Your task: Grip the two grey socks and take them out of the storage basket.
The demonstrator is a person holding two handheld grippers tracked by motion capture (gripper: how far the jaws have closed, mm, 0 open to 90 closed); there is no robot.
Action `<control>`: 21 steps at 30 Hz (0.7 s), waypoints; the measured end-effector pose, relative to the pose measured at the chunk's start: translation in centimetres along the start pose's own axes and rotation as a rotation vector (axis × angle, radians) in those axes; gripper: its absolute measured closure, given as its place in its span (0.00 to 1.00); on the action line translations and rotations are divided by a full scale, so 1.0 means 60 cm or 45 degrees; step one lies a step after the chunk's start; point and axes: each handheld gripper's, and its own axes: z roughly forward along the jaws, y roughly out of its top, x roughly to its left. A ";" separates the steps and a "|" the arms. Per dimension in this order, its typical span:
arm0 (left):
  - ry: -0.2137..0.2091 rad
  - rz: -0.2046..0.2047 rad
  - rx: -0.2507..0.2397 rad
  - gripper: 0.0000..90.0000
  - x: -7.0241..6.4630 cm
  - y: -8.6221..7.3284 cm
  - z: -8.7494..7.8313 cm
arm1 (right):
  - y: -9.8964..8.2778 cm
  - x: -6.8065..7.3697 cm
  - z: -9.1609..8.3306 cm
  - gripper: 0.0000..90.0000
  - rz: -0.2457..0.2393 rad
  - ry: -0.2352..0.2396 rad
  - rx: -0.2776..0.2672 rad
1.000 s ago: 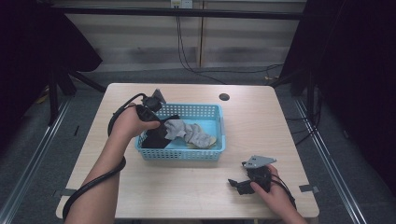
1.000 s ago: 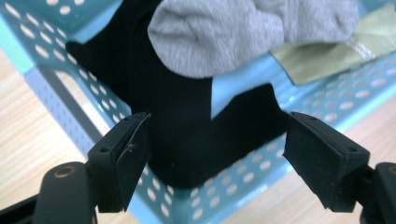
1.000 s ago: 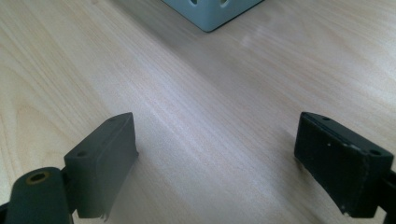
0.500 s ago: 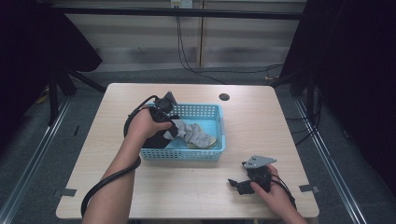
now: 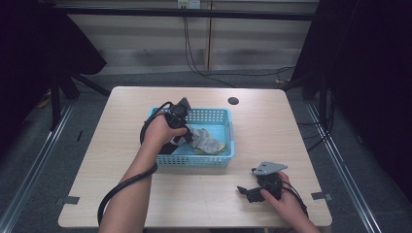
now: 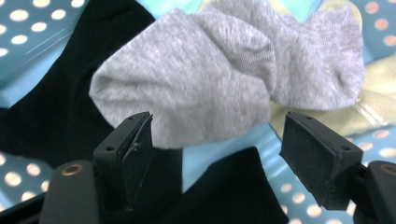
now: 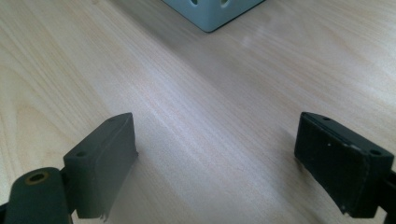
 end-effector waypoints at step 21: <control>0.014 -0.122 0.049 0.72 0.009 0.008 0.037 | 0.000 0.000 0.000 0.13 0.003 0.009 0.003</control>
